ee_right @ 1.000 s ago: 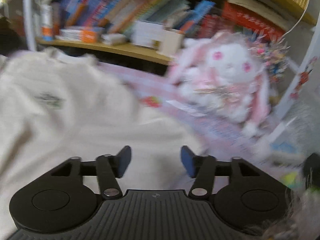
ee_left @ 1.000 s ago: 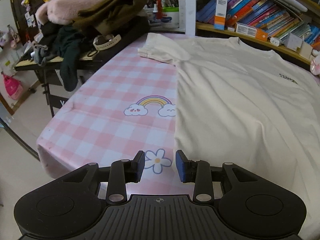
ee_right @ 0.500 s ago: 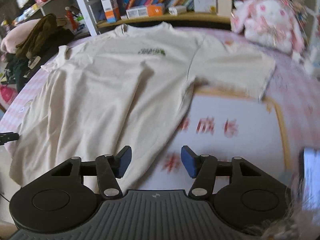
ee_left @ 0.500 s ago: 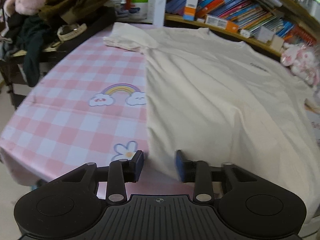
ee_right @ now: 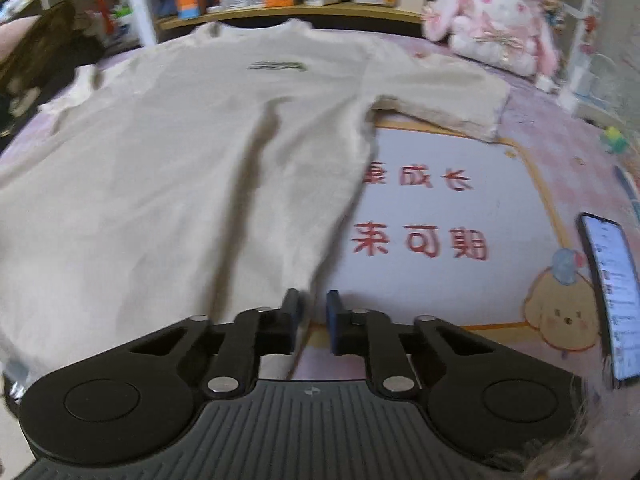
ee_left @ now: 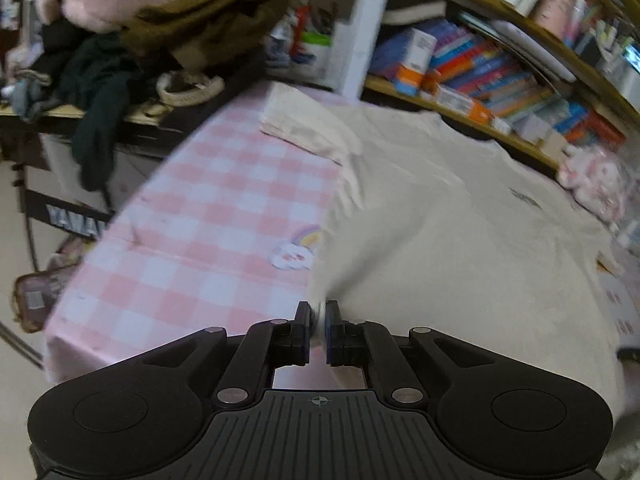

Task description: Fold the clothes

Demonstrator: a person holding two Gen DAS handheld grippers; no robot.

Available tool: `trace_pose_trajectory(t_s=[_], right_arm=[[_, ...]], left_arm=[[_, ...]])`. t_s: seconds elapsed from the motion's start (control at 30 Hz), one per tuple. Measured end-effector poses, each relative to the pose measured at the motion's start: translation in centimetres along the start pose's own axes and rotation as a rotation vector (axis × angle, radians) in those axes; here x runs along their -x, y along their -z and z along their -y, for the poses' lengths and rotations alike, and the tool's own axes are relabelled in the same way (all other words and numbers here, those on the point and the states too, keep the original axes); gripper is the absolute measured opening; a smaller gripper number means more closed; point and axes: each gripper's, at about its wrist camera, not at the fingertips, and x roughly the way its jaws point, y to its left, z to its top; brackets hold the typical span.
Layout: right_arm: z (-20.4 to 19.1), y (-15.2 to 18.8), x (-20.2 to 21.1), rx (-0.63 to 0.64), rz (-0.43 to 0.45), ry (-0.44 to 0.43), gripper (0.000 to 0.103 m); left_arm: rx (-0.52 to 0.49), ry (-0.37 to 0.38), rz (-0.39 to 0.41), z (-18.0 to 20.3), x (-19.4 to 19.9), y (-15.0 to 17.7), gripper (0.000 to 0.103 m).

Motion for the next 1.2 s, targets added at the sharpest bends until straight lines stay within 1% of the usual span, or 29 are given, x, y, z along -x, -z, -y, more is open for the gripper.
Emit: trace_pose_trajectory(t_s=[0.03,0.1,0.13,0.17,0.2,0.23,0.3,0.4,0.47,0.5,0.53,0.57,0.6,0.63,0.7,0.73,0.77,0.8,0.83,0.87,0.9,0.97,1.0,1.1,1.13,1.2], right_arm=[[0.1,0.0,0.1,-0.014,0.003,0.002,0.010],[0.5,0.4,1.1,-0.069,0.015,-0.024,0.011],[0.4,0.8,1.8,-0.085,0.025,-0.036,0.017],[0.2,1.1,2.5,-0.094,0.033,-0.043,0.030],[0.0,1.5,3.1,-0.099,0.036,-0.048,0.034],[-0.4,1.8,3.4,-0.100,0.032,-0.052,0.034],[-1.2,2.5,3.9,-0.110,0.018,-0.071,0.034],[-2.5,3.3,4.0,-0.107,0.000,-0.079,0.033],[-2.9,3.6,3.6,-0.102,-0.015,-0.068,0.032],[-3.1,3.8,3.4,-0.099,-0.023,-0.062,0.031],[-3.3,3.9,3.2,-0.097,-0.030,-0.057,0.028],[-3.4,4.0,3.1,-0.094,-0.036,-0.052,0.017],[-3.4,3.9,3.1,-0.094,-0.038,-0.053,0.009],[-3.3,3.9,3.1,-0.100,-0.037,-0.057,0.008],[-3.1,3.8,3.2,-0.108,-0.030,-0.059,0.006],[-3.2,3.8,3.1,-0.106,-0.031,-0.058,0.006],[-3.3,3.8,3.0,-0.103,-0.032,-0.057,0.006],[-3.4,3.7,3.0,-0.100,-0.033,-0.056,0.006],[-3.4,3.7,2.9,-0.098,-0.033,-0.056,0.006],[-3.5,3.6,2.8,-0.095,-0.034,-0.057,0.006],[-3.4,3.5,2.8,-0.094,-0.035,-0.058,0.006],[-3.3,3.5,2.7,-0.091,-0.035,-0.061,0.006],[-3.2,3.5,2.7,-0.091,-0.035,-0.063,0.006],[-2.8,3.9,2.6,-0.107,-0.026,-0.071,0.007],[-2.8,3.9,2.6,-0.109,-0.024,-0.072,0.007],[-2.9,3.9,2.6,-0.103,-0.024,-0.073,0.007]], left_arm=[[0.002,0.039,-0.002,0.0,0.1,0.2,0.009],[0.005,0.110,0.008,-0.2,0.5,0.6,0.012],[0.003,0.141,0.009,-0.3,0.7,0.8,0.016],[-0.004,0.157,0.001,-0.3,0.6,1.0,0.017],[-0.013,0.163,-0.011,-0.3,0.5,1.2,0.021],[-0.022,0.162,-0.025,-0.4,0.3,1.4,0.026],[-0.019,0.141,-0.048,-0.7,-0.3,1.9,0.030],[-0.008,0.146,-0.076,-0.8,-1.1,2.3,0.030],[-0.009,0.139,-0.093,-0.7,-1.5,2.3,0.025],[-0.002,0.131,-0.100,-0.6,-1.7,2.2,0.003],[0.009,0.126,-0.096,-0.5,-1.6,2.1,0.000],[0.019,0.127,-0.071,0.0,-1.1,1.7,0.000],[0.025,0.132,-0.036,0.7,-0.5,1.1,0.000],[0.000,0.152,-0.008,2.2,-0.1,0.7,0.000],[-0.093,0.215,0.037,6.0,0.2,-0.1,0.001],[-0.139,0.248,0.035,8.1,-0.1,-0.2,0.006],[-0.193,0.285,0.012,10.3,-0.8,-0.1,0.011],[-0.252,0.323,-0.014,12.3,-1.5,0.0,0.025],[-0.294,0.346,-0.026,13.6,-2.0,0.2,0.038],[-0.322,0.358,-0.029,14.2,-2.2,0.5,0.043],[-0.344,0.369,-0.032,14.4,-2.2,0.7,0.052],[-0.329,0.367,-0.016,12.6,-1.4,1.1,0.057],[-0.309,0.358,-0.007,11.3,-0.9,1.2,0.058],[-0.246,0.287,0.004,8.4,-0.6,1.2,0.058],[-0.239,0.263,0.000,7.9,-0.9,1.0,0.057],[-0.278,0.240,0.001,8.4,-1.7,0.6,0.057]])
